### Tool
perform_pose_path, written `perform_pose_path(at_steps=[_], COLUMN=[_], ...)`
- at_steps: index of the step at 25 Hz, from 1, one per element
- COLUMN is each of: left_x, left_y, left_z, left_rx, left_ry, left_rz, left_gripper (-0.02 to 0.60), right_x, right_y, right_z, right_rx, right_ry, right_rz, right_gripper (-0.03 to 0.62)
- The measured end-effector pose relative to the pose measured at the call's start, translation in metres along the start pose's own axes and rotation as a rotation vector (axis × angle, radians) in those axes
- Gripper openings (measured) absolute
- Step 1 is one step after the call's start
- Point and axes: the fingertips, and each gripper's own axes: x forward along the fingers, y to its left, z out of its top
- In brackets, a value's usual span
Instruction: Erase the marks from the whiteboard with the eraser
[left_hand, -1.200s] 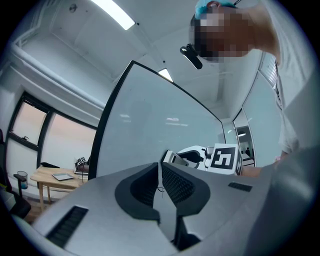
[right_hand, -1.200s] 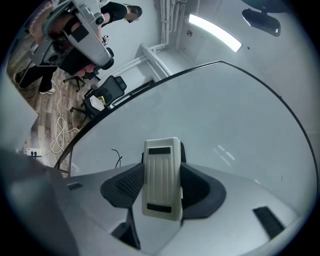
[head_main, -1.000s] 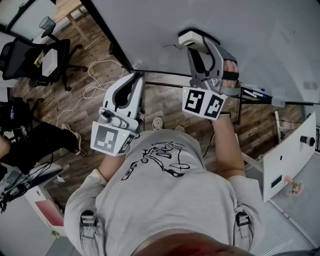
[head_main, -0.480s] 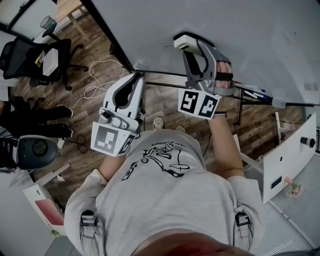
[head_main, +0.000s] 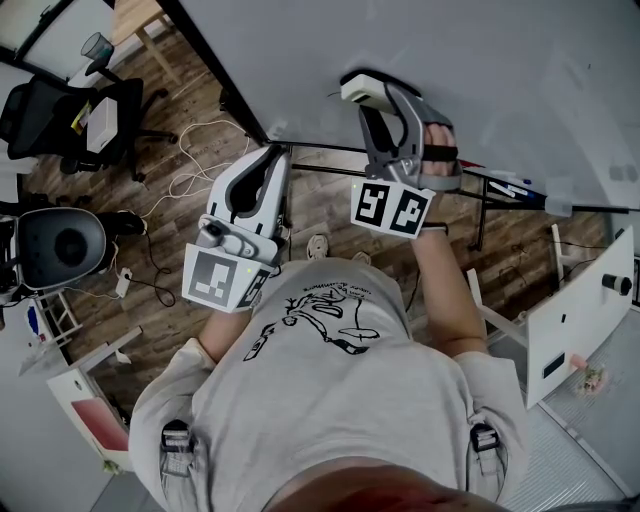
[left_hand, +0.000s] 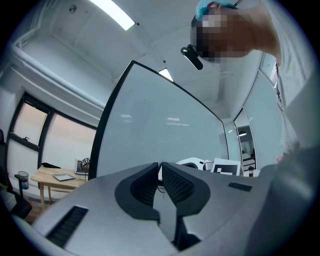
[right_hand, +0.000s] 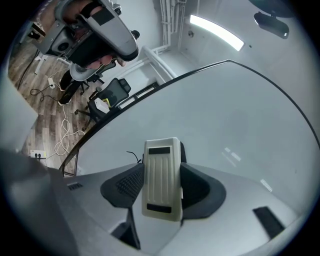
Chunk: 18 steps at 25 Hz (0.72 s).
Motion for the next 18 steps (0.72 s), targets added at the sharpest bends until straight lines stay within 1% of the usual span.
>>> perform_pose_path(at_steps=[18], left_x=[-0.001], left_y=[0.003], left_z=[0.003], left_rx=[0.003], left_ry=[-0.006], left_rz=[0.01], left_gripper=[0.038], right_x=[0.007], right_y=[0.027], right_z=[-0.001], right_rx=[0.001], right_ry=[0.005], right_rz=[0.039], right_gripper=[0.238])
